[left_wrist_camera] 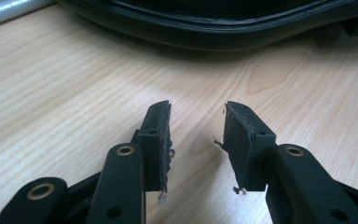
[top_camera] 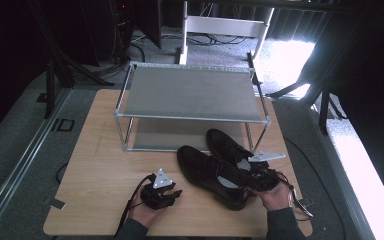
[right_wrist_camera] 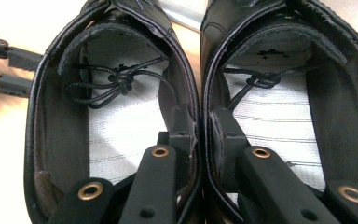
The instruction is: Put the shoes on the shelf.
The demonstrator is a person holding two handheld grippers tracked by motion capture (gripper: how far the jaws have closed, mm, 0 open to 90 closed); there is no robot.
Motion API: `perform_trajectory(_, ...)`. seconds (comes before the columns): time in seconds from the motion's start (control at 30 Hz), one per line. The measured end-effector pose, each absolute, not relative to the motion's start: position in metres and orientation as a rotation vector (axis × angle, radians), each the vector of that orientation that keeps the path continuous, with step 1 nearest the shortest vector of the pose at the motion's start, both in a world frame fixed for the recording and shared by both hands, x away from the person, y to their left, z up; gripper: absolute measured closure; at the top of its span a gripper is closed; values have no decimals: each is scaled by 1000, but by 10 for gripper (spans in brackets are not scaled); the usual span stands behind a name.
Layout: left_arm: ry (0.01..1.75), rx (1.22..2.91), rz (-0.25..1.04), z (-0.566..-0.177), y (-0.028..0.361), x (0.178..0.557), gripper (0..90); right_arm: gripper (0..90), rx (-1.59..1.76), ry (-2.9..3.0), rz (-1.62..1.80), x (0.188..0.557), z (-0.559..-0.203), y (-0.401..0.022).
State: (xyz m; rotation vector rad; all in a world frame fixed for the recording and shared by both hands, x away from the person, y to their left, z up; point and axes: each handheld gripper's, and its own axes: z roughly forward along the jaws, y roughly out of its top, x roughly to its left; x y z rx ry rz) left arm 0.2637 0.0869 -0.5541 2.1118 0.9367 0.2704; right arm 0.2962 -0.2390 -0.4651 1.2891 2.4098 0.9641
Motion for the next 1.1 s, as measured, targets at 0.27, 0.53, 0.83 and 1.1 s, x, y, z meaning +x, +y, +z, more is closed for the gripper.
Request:
perform_trajectory(0.27,936,2073,271,-546,84,266,614,805,1313,2378,959,313,-460,-231)
perform_trajectory(0.53,918,2042,284,-533,72,278,613,805,1314,2365,949,330,-456,-216)
perform_trajectory(0.83,892,2002,302,-522,44,292,614,804,1350,2319,931,343,-455,-199)
perform_trajectory(1.1,895,2014,315,-522,34,298,617,805,1317,2317,918,341,-455,-183)
